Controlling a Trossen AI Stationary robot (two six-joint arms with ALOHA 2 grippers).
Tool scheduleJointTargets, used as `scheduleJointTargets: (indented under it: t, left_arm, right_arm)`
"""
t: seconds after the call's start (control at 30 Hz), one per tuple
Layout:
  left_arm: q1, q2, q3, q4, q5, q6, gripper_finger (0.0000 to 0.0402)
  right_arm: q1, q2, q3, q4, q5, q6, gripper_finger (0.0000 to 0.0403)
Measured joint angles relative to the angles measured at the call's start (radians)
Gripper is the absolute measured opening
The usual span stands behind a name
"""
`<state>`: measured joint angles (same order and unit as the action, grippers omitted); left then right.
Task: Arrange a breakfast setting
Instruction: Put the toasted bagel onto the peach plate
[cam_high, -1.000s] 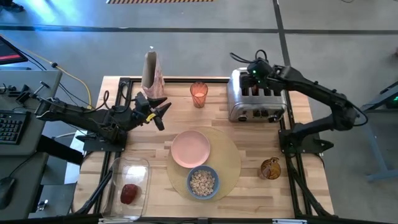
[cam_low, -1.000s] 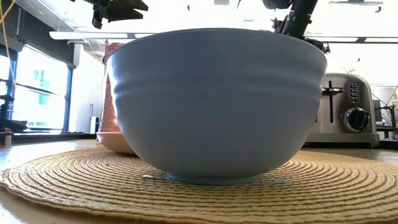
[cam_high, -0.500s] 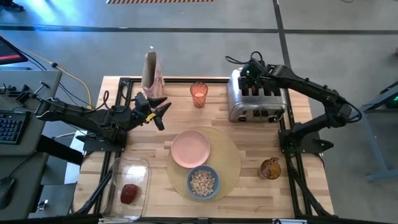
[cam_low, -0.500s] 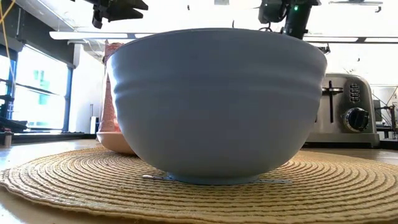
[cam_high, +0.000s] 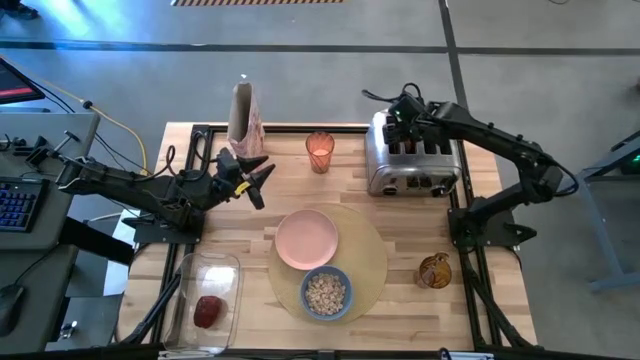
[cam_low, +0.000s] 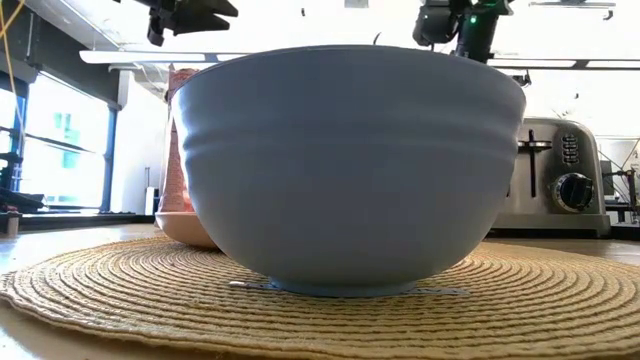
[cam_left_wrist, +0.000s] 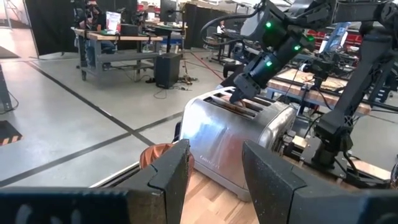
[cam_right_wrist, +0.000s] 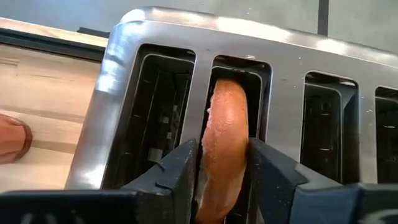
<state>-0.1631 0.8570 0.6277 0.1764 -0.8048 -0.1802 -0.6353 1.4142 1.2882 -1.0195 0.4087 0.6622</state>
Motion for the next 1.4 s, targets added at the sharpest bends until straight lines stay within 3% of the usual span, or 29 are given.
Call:
scheduleJointTargets:
  t: [0.3, 0.63, 1.03, 1.4]
  left_arm:
    - [0.0, 0.0, 0.0, 0.0, -0.018, -0.001, 0.0138]
    - [0.0, 0.0, 0.0, 0.001, -0.018, -0.001, 0.0138]
    - [0.0, 0.0, 0.0, 0.0, -0.018, -0.001, 0.0138]
    - [0.0, 0.0, 0.0, 0.001, -0.018, -0.001, 0.0138]
  right_arm:
    - [0.001, 0.004, 0.0, -0.016, 0.026, 0.012, 0.0112]
    - [0.0, 0.005, -0.002, -0.035, 0.043, 0.011, 0.0006]
    - [0.001, 0.005, 0.013, -0.048, 0.045, 0.013, 0.0002]
    - [0.011, 0.005, 0.196, -0.202, 0.102, -0.001, 0.0]
